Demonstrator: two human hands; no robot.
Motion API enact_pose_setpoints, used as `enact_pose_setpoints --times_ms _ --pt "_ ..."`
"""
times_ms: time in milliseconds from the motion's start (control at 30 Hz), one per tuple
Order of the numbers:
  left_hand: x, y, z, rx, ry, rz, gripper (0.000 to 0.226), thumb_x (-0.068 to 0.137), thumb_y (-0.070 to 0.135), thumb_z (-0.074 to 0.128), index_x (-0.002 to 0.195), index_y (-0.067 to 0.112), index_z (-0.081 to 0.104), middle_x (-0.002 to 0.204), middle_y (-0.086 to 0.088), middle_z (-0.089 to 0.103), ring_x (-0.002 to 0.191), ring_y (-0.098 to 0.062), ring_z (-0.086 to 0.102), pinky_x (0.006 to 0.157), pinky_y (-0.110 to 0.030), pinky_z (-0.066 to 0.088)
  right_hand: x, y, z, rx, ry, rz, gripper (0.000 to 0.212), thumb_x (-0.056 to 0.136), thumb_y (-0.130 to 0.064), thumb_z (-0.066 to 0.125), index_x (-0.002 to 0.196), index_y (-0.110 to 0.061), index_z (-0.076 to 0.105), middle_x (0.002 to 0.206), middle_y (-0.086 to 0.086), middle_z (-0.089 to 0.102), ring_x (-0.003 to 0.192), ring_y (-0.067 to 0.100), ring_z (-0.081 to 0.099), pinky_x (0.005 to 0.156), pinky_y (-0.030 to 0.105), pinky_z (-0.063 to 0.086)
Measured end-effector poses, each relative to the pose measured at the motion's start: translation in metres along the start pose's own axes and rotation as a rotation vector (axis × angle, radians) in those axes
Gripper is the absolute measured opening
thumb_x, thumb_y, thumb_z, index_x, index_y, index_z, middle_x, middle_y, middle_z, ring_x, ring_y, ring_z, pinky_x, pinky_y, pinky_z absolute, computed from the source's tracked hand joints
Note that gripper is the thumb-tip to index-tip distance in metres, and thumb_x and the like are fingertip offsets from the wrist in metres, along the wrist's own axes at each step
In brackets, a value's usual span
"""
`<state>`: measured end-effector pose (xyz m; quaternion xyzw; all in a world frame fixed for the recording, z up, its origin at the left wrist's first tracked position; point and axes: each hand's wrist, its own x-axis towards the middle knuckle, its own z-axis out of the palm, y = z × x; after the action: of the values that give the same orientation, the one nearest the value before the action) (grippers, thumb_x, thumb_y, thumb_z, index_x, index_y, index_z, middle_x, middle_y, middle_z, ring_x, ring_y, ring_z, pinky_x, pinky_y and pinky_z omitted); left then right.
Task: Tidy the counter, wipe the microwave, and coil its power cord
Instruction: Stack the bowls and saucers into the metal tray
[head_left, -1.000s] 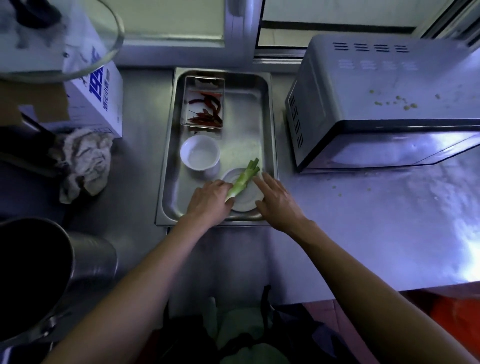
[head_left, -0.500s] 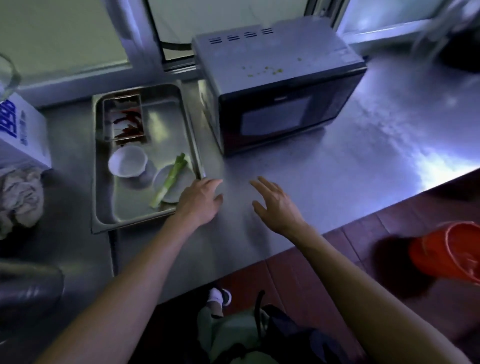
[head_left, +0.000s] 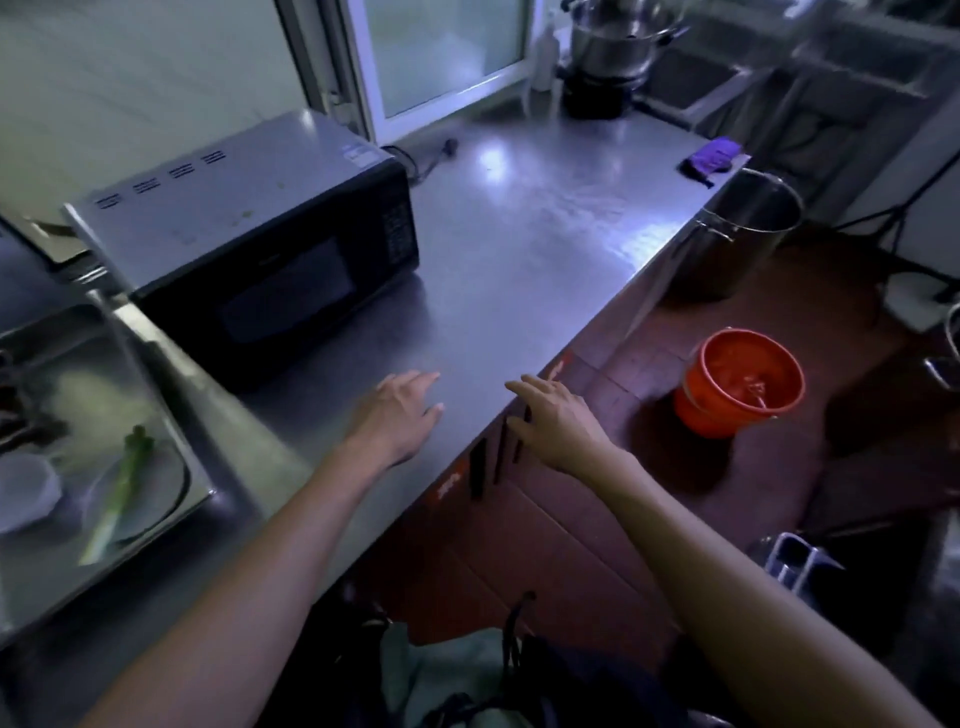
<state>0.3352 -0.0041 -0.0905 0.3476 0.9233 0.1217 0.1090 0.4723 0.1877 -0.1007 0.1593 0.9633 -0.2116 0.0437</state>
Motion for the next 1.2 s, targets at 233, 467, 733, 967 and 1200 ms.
enact_pose_setpoints --times_ms 233,467,733,967,1200 --pt "0.046 0.071 0.027 0.039 -0.106 0.19 0.052 0.097 0.041 0.054 0.144 0.022 0.048 0.146 -0.003 0.052 0.132 -0.026 0.048 0.109 -0.043 0.042 -0.035 0.066 -0.016 0.047 0.093 0.185 0.05 0.093 -0.035 0.053 0.141 -0.024 0.046 0.142 0.002 0.048 0.133 0.028 0.044 0.1 0.046 0.043" --pt "0.107 0.123 0.066 0.01 -0.212 0.307 0.049 0.095 0.043 0.056 0.141 0.028 0.05 0.14 0.001 0.056 0.126 -0.025 0.052 0.101 -0.043 0.047 -0.029 0.126 -0.019 0.02 0.055 0.35 0.057 0.094 -0.036 0.055 0.148 -0.025 0.04 0.155 0.003 0.038 0.141 0.027 0.037 0.106 0.044 0.037" --pt "0.213 0.162 0.09 -0.047 -0.277 0.348 0.049 0.095 0.043 0.055 0.142 0.028 0.049 0.143 0.0 0.053 0.128 -0.026 0.051 0.099 -0.043 0.045 0.03 0.188 -0.046 0.006 -0.01 0.46 0.06 0.093 -0.038 0.056 0.149 -0.028 0.038 0.159 0.0 0.032 0.142 0.027 0.034 0.106 0.045 0.037" --pt "0.291 0.209 0.092 -0.053 -0.313 0.47 0.051 0.096 0.042 0.054 0.144 0.026 0.047 0.144 -0.002 0.052 0.131 -0.026 0.049 0.102 -0.043 0.045 0.067 0.235 -0.074 0.004 0.028 0.554 0.059 0.093 -0.037 0.058 0.148 -0.025 0.041 0.157 0.003 0.036 0.143 0.027 0.032 0.11 0.047 0.037" --pt "0.346 0.249 0.104 0.005 -0.386 0.535 0.051 0.097 0.042 0.052 0.145 0.026 0.045 0.145 -0.002 0.051 0.132 -0.027 0.047 0.102 -0.042 0.043 0.082 0.288 -0.088 0.03 0.042 0.635 0.059 0.095 -0.038 0.056 0.15 -0.025 0.038 0.158 0.004 0.034 0.146 0.025 0.027 0.112 0.044 0.034"
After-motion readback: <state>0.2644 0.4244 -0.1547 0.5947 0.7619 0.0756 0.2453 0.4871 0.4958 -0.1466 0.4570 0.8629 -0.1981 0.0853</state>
